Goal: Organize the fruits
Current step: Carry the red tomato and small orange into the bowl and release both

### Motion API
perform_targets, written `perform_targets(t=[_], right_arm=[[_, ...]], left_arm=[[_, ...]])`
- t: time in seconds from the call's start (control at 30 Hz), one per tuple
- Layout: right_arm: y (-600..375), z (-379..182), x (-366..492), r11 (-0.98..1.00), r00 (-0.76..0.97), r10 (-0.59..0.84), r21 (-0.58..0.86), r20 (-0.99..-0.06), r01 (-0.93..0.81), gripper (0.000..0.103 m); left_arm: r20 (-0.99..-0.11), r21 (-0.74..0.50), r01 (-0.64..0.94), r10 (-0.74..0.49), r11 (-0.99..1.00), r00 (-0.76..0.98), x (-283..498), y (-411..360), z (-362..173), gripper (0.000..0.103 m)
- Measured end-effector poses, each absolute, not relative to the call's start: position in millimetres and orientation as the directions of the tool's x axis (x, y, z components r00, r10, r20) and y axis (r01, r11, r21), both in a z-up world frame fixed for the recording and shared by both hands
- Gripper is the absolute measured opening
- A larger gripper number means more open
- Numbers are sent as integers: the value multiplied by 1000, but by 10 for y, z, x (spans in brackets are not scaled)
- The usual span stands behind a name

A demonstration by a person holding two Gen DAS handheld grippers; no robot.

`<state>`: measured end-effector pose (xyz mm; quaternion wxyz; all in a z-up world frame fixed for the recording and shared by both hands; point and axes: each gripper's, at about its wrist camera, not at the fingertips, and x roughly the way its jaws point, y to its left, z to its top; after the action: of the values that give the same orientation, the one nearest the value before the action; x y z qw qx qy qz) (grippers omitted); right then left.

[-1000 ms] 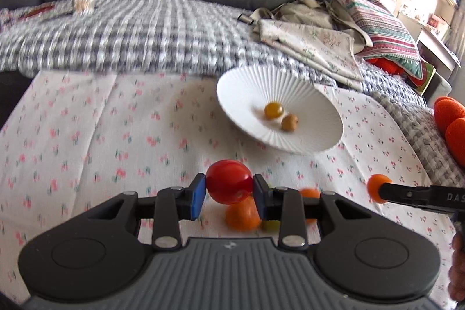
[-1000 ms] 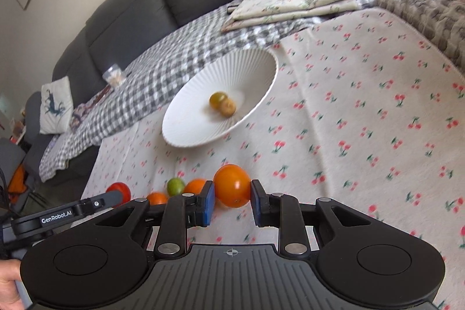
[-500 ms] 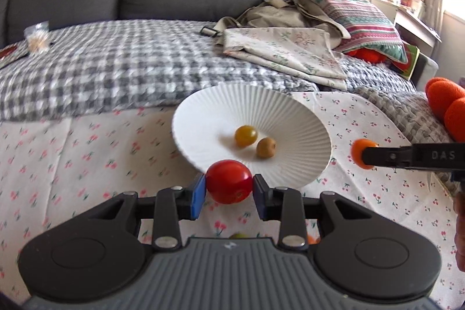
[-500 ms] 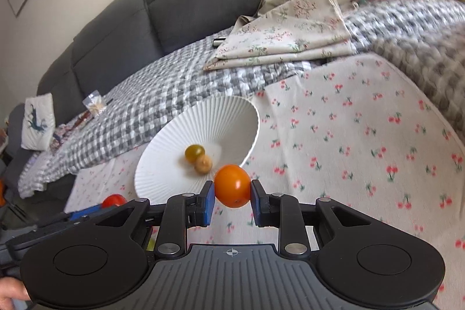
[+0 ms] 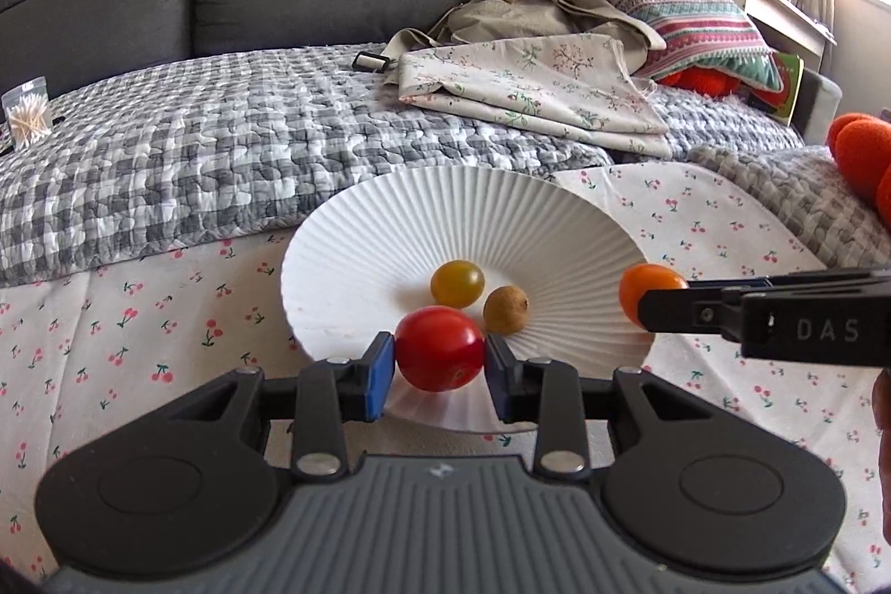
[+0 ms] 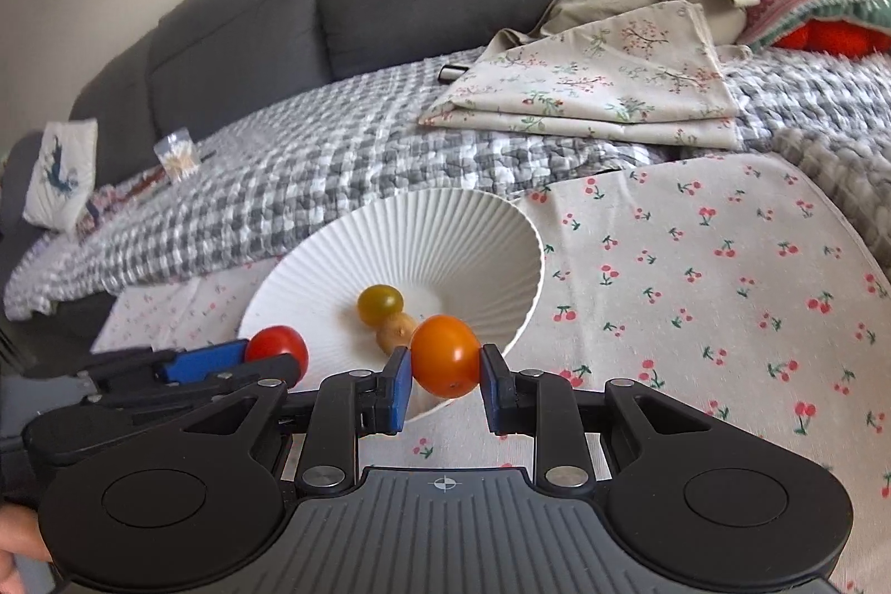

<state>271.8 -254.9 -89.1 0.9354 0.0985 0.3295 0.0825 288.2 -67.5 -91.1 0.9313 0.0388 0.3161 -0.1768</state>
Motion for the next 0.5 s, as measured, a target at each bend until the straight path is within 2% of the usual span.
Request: perform_targets(t=[0.43, 0.5], right_arm=[[-2349, -985, 2830, 984, 777, 173, 140, -606, -110, 28], [-2355, -965, 2820, 984, 780, 171, 141, -602, -107, 29]], left_arm=[[-606, -2, 353, -282, 936, 744, 2982, -752, -989, 36], [-602, 0, 349, -279, 937, 748, 2976, -737, -974, 44]])
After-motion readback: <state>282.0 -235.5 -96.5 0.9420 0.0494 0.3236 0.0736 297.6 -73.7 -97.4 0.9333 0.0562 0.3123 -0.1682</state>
